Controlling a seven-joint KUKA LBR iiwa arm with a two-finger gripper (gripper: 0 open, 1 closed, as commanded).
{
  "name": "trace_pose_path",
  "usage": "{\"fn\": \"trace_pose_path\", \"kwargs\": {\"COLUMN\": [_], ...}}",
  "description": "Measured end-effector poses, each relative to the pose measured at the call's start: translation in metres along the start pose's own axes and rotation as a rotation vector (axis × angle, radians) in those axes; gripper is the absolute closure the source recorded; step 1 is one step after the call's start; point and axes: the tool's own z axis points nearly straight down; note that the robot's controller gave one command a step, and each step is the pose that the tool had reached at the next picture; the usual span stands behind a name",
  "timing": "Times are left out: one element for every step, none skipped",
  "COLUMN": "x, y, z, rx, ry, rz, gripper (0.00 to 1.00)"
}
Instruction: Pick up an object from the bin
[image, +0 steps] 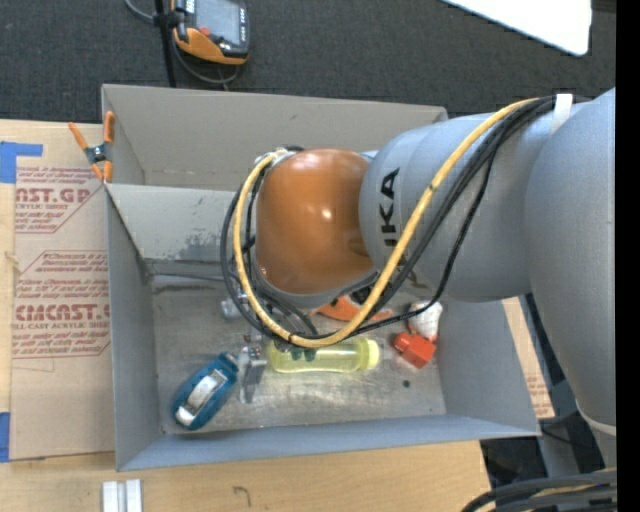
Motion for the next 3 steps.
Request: {"fn": "trace_pose_path", "kwargs": {"x": [0.0,0.008,0.008], "y": [0.006,0.011,0.011], "z": [0.066,0.103,0.103], "rx": [-0.001,0.0,0.0], "ry": [0.001,0.003,0.003], "rz": [0.006,-0.052,-0.053], "gripper": [0.0,1.0,1.0]}}
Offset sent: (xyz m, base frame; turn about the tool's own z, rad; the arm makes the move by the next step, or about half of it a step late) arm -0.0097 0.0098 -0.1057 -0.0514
